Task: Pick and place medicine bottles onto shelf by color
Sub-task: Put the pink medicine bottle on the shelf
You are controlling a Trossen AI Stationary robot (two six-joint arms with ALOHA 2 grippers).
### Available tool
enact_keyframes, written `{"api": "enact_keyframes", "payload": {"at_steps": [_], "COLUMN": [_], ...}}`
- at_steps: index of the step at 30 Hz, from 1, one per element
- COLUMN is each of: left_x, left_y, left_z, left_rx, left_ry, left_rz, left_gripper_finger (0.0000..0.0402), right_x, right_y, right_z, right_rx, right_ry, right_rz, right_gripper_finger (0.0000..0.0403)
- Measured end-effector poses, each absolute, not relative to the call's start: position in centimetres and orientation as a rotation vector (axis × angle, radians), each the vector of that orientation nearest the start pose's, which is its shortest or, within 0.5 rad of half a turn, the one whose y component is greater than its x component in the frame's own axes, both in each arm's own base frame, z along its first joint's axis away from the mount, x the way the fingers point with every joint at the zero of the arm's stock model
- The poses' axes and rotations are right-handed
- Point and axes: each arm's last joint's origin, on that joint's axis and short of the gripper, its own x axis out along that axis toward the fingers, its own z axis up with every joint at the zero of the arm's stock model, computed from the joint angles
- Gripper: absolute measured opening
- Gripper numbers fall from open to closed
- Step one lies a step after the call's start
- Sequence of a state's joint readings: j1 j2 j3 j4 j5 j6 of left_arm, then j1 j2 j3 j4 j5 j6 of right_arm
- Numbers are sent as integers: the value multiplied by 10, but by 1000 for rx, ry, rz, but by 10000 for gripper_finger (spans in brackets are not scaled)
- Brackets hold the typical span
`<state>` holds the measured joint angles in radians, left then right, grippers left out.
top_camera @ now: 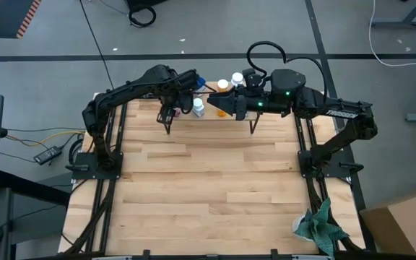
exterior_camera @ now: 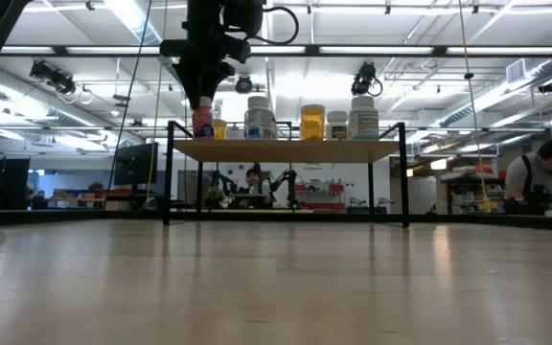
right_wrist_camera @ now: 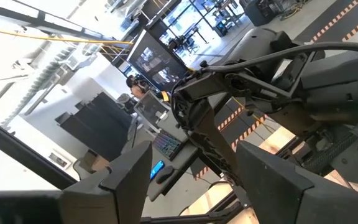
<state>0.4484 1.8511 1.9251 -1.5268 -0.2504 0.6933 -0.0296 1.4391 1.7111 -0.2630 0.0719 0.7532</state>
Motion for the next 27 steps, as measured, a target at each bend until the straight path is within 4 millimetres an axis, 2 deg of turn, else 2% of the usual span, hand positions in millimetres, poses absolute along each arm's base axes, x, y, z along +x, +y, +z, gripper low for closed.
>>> {"api": "enact_keyframes", "payload": {"at_steps": [22, 27], "left_x": [309, 309], "left_y": [161, 162], "left_z": [340, 340], "left_rx": [390, 369], "left_ry": [1556, 1554], "left_rz": [70, 91], "left_gripper_finger": [203, 223], "right_x": [302, 302], "right_y": [-11, -11], "right_z": [490, 490], "right_rx": [751, 751], "right_ry": [-46, -46], "right_rz": [-94, -94], "right_gripper_finger": [241, 241]}}
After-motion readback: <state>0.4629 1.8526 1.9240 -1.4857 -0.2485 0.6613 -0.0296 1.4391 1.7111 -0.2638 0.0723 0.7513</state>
